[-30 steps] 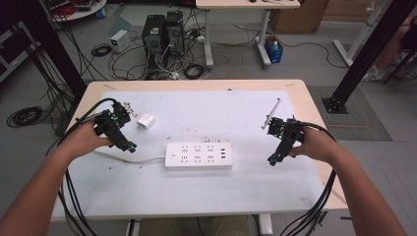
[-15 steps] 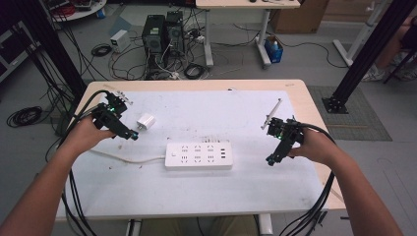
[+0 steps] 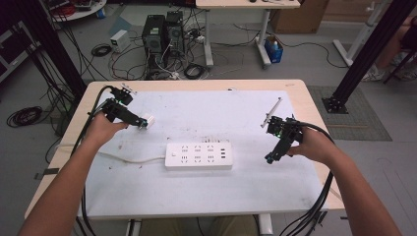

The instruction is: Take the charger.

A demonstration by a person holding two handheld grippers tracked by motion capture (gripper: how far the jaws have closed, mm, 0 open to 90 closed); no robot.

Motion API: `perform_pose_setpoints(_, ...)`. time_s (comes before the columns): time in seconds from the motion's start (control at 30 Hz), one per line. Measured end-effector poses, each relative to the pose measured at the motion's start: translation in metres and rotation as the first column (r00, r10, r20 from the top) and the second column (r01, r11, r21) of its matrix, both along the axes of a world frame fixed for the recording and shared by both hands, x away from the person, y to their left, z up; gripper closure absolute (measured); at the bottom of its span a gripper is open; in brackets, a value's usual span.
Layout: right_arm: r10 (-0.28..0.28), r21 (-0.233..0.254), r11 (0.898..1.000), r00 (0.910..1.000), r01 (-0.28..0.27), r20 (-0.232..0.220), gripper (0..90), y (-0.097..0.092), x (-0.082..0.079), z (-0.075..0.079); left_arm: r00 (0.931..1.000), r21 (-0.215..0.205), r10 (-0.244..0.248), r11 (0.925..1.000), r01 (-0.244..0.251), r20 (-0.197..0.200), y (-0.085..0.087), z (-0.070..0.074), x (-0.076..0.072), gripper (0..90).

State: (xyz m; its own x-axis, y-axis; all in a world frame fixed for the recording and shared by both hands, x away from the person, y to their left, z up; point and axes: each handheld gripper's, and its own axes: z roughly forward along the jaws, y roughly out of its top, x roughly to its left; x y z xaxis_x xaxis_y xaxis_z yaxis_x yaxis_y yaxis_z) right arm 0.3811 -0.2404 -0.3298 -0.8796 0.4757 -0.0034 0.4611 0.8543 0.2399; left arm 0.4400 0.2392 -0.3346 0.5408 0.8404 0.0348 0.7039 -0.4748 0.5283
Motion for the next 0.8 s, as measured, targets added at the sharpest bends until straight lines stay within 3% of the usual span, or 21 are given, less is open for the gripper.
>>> perform_pose_setpoints(0.07, -0.001, 0.005, 1.000, 1.0000, 0.001, 0.004, 1.4, 0.000, 0.001, -0.001, 0.9998, -0.015, -0.016, 0.9998, 0.016, -0.014, -0.003, -0.011, 0.012, 6.9)
perform_pose_setpoints(0.2, -0.008, 0.012, 1.000, 1.0000, 0.008, 0.000, 1.4, 0.000, 0.001, -0.003, 0.9997, -0.002, -0.009, 1.0000, 0.009, -0.025, -0.004, -0.025, 0.026, 6.9)
perform_pose_setpoints(0.43, -0.014, 0.025, 1.000, 0.9999, 0.013, 0.004, 1.4, -0.002, 0.003, -0.003, 0.9988, -0.013, 0.003, 0.9999, -0.003, -0.048, -0.004, -0.046, 0.044, 6.9)
perform_pose_setpoints(0.63, -0.019, 0.032, 0.999, 0.9998, 0.019, 0.000, 1.4, -0.004, 0.002, -0.005, 0.9978, 0.008, 0.008, 0.9999, -0.007, -0.066, -0.005, -0.065, 0.056, 6.9)
perform_pose_setpoints(0.8, -0.031, 0.042, 0.999, 0.9995, 0.032, -0.004, 1.4, -0.009, 0.000, -0.005, 0.9969, 0.005, 0.039, 0.9992, -0.039, -0.069, -0.008, -0.077, 0.064, 6.9)
